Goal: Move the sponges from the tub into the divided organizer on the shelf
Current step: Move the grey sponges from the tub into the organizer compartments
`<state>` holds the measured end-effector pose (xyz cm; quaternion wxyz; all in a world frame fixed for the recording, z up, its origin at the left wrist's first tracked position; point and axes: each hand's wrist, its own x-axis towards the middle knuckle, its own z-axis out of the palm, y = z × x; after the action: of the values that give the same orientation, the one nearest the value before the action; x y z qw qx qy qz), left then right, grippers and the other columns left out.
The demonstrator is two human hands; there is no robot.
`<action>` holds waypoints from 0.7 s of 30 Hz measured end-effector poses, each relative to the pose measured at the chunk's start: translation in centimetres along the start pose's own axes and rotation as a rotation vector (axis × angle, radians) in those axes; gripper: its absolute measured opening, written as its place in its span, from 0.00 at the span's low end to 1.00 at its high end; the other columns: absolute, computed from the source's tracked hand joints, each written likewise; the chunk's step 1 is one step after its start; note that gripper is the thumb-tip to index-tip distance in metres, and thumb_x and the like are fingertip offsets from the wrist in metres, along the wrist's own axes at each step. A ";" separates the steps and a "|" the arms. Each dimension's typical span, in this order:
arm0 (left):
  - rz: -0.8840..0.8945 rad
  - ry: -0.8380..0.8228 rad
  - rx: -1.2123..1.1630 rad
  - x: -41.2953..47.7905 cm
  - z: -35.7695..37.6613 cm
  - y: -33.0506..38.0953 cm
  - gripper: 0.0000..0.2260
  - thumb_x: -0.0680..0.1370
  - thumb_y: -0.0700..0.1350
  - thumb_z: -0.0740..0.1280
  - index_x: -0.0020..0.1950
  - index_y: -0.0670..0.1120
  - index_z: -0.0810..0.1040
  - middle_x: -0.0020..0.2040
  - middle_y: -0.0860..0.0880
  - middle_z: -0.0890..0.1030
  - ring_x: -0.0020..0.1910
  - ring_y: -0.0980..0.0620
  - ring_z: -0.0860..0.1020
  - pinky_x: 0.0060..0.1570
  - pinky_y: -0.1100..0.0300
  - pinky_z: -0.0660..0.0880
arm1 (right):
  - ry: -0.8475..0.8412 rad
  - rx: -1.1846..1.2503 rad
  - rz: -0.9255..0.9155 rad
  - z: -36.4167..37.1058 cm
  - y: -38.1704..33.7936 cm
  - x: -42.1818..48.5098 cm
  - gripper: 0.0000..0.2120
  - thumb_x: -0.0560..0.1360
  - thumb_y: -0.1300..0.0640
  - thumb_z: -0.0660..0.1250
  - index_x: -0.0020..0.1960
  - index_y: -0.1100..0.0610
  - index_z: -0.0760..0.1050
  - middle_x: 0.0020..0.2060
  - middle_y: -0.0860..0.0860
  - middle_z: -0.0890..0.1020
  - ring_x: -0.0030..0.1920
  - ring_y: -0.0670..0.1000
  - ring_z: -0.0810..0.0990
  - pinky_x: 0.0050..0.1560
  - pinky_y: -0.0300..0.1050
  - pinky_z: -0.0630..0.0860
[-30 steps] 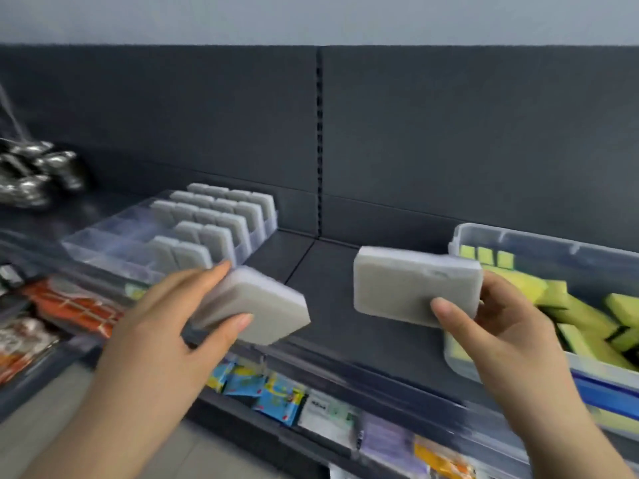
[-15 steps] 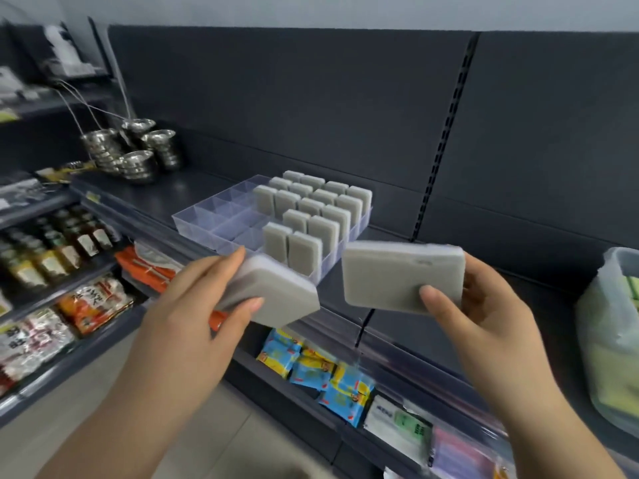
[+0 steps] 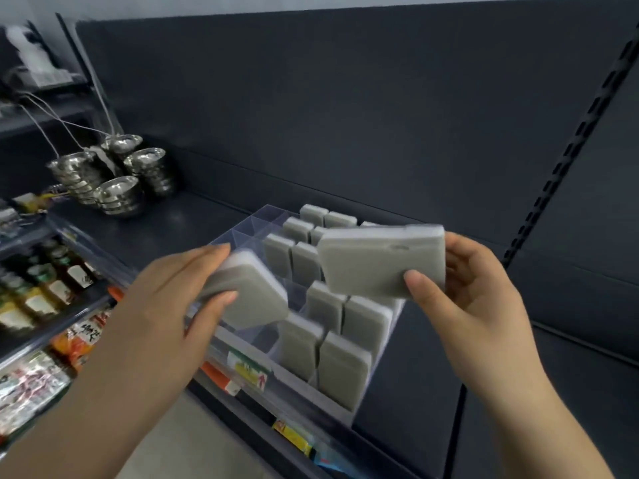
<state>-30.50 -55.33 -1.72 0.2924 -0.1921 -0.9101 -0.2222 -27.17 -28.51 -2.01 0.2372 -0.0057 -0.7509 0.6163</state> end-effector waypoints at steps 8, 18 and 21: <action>-0.045 0.005 0.002 2.8 3.2 -5.7 0.19 0.73 0.44 0.65 0.63 0.42 0.75 0.55 0.54 0.72 0.56 0.54 0.70 0.59 0.74 0.58 | -0.056 -0.051 0.066 5.1 2.0 4.2 0.15 0.67 0.49 0.68 0.52 0.40 0.72 0.49 0.34 0.80 0.49 0.37 0.79 0.45 0.28 0.74; 0.045 -0.051 -0.243 8.3 6.5 -14.3 0.18 0.74 0.47 0.70 0.63 0.44 0.76 0.57 0.56 0.72 0.57 0.61 0.69 0.58 0.70 0.64 | 0.072 -0.407 0.055 13.7 0.5 5.8 0.17 0.62 0.38 0.65 0.49 0.30 0.66 0.53 0.27 0.73 0.51 0.29 0.74 0.46 0.19 0.67; 0.155 -0.091 -0.305 10.6 6.9 -16.2 0.19 0.72 0.45 0.66 0.62 0.42 0.76 0.57 0.55 0.73 0.57 0.56 0.72 0.59 0.69 0.65 | 0.131 -0.529 0.098 16.0 0.0 6.0 0.16 0.65 0.42 0.68 0.47 0.31 0.64 0.52 0.26 0.71 0.51 0.28 0.72 0.46 0.20 0.68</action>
<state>-49.35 -62.85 -4.99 0.2348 -0.3135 -0.8606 -0.3254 -38.29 -41.43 -1.96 0.2455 -0.1435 -0.8676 0.4079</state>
